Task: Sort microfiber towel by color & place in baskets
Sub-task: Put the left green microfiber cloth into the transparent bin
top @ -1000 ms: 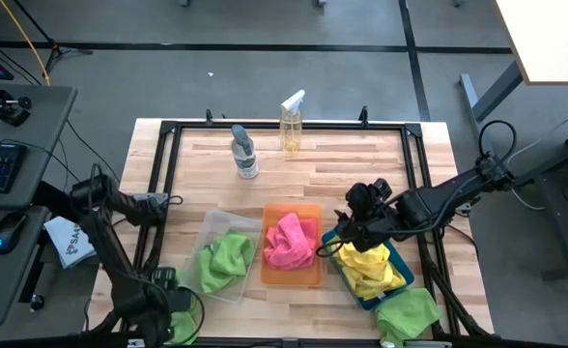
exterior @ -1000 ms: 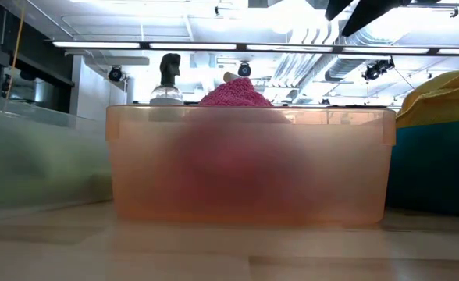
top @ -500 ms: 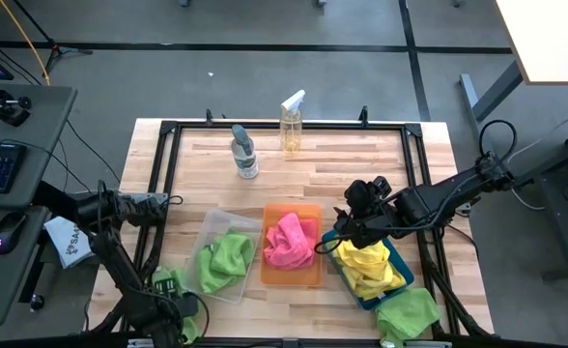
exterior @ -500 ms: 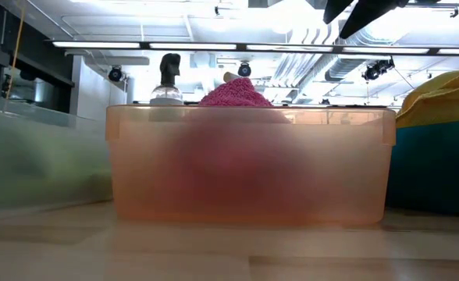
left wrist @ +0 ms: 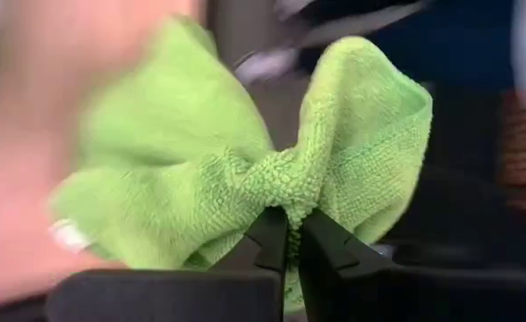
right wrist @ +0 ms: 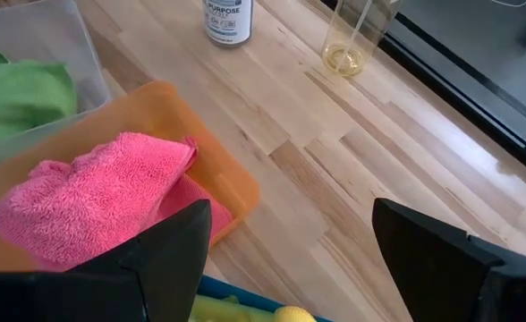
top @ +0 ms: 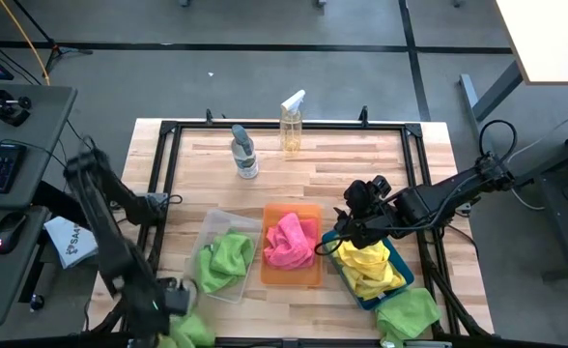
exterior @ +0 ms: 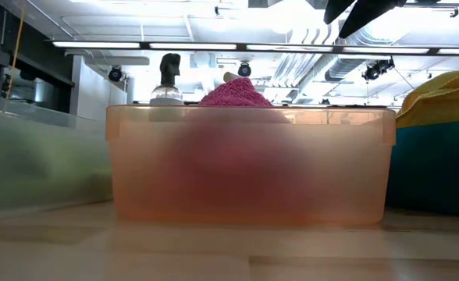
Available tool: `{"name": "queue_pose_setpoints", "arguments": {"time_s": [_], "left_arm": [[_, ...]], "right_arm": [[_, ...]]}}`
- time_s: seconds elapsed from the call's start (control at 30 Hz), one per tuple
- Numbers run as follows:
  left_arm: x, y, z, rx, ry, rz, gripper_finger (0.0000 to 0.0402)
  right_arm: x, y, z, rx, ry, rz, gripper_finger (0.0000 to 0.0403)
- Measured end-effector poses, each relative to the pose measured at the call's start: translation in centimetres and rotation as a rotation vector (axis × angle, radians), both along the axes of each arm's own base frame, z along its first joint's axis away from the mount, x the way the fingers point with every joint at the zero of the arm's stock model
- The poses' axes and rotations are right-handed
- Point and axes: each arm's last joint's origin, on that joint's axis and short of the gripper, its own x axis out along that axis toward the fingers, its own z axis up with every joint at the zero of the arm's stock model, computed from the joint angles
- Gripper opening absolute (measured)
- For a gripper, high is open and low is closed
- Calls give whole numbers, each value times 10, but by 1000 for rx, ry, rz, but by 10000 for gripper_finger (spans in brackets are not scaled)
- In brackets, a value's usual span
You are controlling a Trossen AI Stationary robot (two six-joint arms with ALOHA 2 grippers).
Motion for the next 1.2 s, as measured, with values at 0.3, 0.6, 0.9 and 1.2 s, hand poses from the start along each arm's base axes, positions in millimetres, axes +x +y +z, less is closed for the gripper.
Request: {"name": "queue_pose_setpoints", "arguments": {"time_s": [0.3,0.6,0.9,1.2], "left_arm": [[13,121,103,92,-667,397,1],[10,157,111,256,-770,404,0],[15,140,67,375,-630,310,0],[26,138,-5,379,-523,324,0]], "right_arm": [[0,0,0,-19,-9,-8,307],[0,0,0,-6,-21,-25,307],[0,-1,1,-17,-46,-54,307],[0,-1,1,-17,-55,-64,307]]}}
